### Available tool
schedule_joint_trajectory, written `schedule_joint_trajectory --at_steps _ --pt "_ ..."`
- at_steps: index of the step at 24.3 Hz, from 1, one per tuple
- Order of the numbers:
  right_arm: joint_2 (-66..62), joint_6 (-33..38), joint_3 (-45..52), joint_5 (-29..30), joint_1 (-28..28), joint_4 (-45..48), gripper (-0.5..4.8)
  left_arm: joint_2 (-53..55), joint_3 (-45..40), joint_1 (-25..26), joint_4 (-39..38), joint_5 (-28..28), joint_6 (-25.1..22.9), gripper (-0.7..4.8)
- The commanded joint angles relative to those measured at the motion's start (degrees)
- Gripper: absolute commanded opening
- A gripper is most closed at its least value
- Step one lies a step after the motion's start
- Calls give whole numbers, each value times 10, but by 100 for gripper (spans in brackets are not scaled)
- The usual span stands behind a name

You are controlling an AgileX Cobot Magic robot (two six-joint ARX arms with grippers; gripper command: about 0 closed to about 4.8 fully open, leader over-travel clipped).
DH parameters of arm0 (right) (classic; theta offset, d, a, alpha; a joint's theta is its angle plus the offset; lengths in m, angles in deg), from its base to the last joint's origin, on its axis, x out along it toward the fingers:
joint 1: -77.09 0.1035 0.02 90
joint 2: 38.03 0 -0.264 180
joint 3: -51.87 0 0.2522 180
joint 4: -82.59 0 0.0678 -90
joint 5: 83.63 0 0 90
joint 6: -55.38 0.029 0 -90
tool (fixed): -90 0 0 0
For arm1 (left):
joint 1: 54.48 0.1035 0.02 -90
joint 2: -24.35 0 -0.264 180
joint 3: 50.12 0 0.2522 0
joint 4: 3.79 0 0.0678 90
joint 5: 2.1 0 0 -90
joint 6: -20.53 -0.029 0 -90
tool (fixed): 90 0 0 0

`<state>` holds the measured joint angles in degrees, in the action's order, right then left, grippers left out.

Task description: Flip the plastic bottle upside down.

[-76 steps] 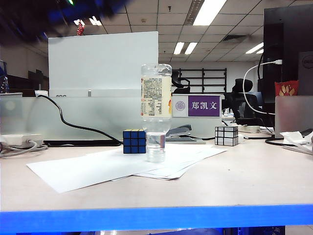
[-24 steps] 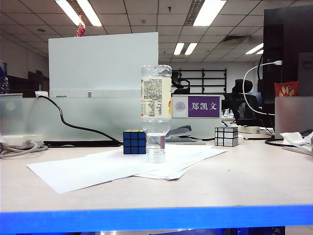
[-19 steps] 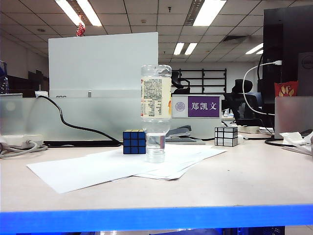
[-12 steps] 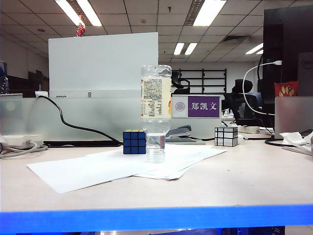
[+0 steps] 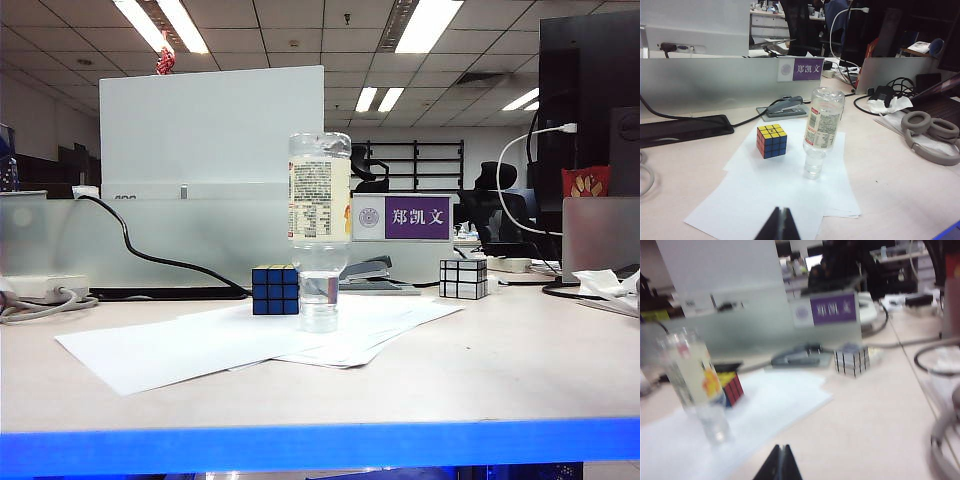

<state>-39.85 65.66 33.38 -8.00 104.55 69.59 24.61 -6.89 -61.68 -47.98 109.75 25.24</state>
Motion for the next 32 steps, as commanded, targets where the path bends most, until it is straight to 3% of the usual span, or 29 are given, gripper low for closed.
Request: schedule_joint_trajectory --at_steps 1,24,26,28,32 --pt "18 2 14 -3 0 12 -9 -1 1 1 9 -1 16 -5" --pt "17 2 17 -3 0 -22 -9 -1 1 1 8 0 16 -5" --pt "17 2 17 -3 0 -22 -9 -1 1 1 7 -2 9 -5" --pt "17 2 17 -3 0 -22 -9 -1 1 1 7 -10 -28 -5" --pt "17 2 17 -3 0 -22 -9 -1 -30 1 46 -82 -63 -5"
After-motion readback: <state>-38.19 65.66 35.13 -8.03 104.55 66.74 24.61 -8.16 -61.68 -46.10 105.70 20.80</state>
